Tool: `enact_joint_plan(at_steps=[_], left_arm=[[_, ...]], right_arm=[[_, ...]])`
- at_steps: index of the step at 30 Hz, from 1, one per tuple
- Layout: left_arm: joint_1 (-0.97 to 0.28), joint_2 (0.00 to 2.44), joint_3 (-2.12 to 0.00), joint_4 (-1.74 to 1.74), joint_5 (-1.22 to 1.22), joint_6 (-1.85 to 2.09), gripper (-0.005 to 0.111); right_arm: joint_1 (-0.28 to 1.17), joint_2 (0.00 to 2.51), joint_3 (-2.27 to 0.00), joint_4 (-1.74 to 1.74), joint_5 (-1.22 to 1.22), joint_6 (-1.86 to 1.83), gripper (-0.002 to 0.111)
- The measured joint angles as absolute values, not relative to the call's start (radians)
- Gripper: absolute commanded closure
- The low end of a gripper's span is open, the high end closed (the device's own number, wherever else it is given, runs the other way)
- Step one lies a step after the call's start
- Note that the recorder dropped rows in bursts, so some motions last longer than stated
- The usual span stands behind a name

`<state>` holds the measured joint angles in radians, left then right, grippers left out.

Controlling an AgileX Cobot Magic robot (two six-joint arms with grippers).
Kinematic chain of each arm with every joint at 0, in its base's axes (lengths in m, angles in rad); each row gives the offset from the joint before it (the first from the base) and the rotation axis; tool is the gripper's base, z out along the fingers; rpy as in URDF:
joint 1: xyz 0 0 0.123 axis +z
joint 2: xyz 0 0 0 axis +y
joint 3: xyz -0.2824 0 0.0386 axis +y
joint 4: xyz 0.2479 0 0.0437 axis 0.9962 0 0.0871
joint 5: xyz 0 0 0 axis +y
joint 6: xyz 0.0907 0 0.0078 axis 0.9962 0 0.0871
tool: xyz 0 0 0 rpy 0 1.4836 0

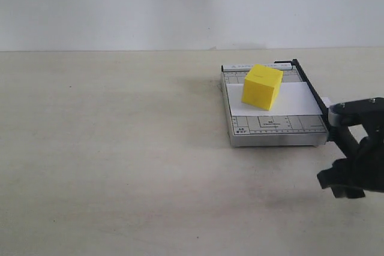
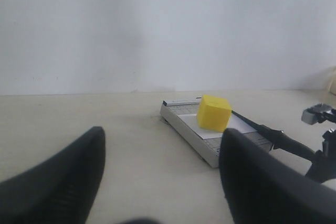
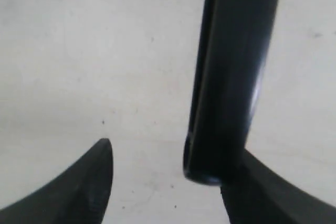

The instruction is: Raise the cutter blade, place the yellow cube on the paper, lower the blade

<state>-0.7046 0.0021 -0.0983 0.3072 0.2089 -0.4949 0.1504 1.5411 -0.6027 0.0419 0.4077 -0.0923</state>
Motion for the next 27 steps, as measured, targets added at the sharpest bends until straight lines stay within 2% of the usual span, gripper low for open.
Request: enact_joint_plan(at_steps=[10, 13, 17, 27], left_arm=[[-0.705, 0.002, -0.098, 0.307, 0.209, -0.495, 0.047], [-0.705, 0.002, -0.098, 0.307, 0.209, -0.495, 0.047], [-0.705, 0.002, -0.098, 0.307, 0.209, -0.495, 0.047], [-0.705, 0.002, -0.098, 0.307, 0.209, -0.495, 0.047]], right_arm=[[0.15, 1.215, -0.675, 0.059, 0.32, -0.081, 0.053], [0.15, 1.109, -0.675, 0.061, 0.297, -0.079, 0.069], [0.15, 0.992, -0.665, 0.061, 0.267, -0.079, 0.109], [0.15, 0.581, -0.385, 0.094, 0.133, -0.075, 0.108]])
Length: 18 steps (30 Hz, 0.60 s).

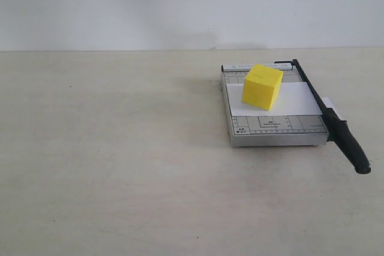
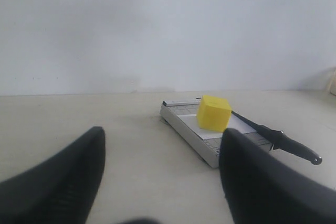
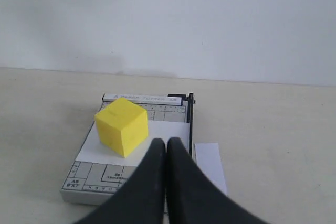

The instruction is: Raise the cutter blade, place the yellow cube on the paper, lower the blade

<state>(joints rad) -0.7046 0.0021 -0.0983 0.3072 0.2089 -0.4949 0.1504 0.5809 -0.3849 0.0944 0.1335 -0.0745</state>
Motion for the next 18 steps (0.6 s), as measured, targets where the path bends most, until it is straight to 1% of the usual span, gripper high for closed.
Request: enact_joint_plan(at_steps=[5, 9, 18], left_arm=[[-0.705, 0.002, -0.098, 0.307, 0.204, -0.495, 0.047], [-0.705, 0.002, -0.098, 0.307, 0.194, -0.495, 0.047], [-0.705, 0.002, -0.098, 0.307, 0.183, -0.495, 0.047]], right_arm=[[0.15, 0.393, -0.274, 0.116, 0.131, -0.036, 0.108], [0.15, 0.284, -0.235, 0.118, 0.123, -0.017, 0.108], [0.15, 0.244, -0.231, 0.122, 0.116, 0.08, 0.108]])
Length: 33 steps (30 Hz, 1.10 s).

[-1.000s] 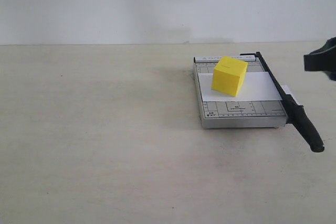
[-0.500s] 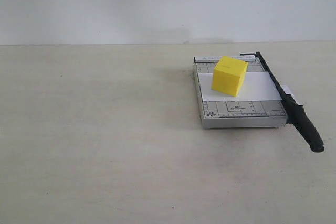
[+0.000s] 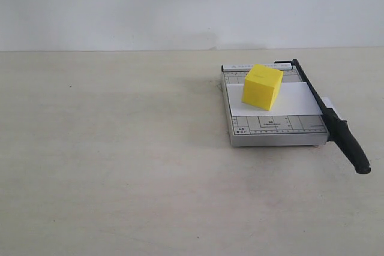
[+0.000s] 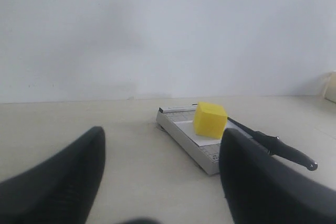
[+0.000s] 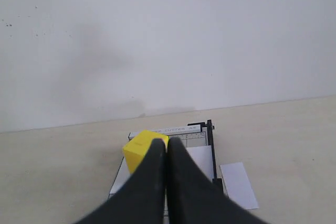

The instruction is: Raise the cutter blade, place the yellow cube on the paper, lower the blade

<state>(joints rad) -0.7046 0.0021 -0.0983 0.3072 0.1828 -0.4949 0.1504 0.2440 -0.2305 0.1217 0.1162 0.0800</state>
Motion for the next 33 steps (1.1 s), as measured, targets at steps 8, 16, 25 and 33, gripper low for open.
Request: enact_joint_plan(at_steps=[8, 16, 25, 33], left_arm=[[-0.705, 0.002, -0.098, 0.307, 0.183, -0.495, 0.047], [-0.705, 0.002, -0.055, 0.307, 0.151, -0.495, 0.047], [-0.642, 0.002, -0.004, 0.307, 0.161, -0.495, 0.047], [-0.493, 0.002, -0.004, 0.307, 0.164, -0.495, 0.047]], right_arm=[[0.15, 0.244, -0.228, 0.122, 0.115, 0.087, 0.108], [0.15, 0.242, -0.183, 0.122, 0.06, 0.087, 0.108], [0.15, 0.076, -0.025, 0.122, 0.037, 0.087, 0.108], [0.15, 0.009, -0.005, 0.106, 0.068, 0.087, 0.108]])
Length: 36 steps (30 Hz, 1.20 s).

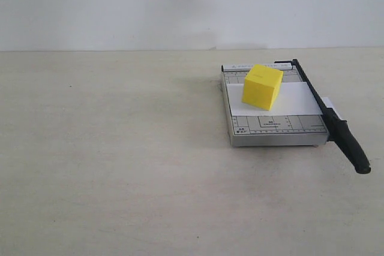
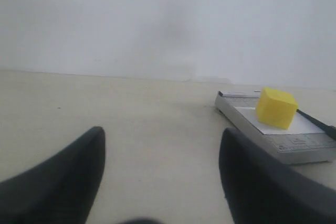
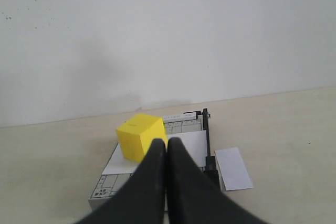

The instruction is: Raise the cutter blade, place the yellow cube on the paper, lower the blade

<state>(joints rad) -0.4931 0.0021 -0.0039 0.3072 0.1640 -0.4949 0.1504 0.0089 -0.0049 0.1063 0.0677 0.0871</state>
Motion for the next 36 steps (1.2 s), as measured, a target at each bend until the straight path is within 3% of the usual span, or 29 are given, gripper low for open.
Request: enact_joint_plan(at_steps=[14, 36], left_arm=[[-0.182, 0.002, -0.004, 0.307, 0.164, -0.495, 0.047], [-0.163, 0.002, -0.004, 0.307, 0.164, -0.495, 0.047]], right_arm=[[0.15, 0.007, -0.005, 0.034, 0.069, 0.089, 0.108], [0.15, 0.007, -0.005, 0.034, 0.069, 0.089, 0.108]])
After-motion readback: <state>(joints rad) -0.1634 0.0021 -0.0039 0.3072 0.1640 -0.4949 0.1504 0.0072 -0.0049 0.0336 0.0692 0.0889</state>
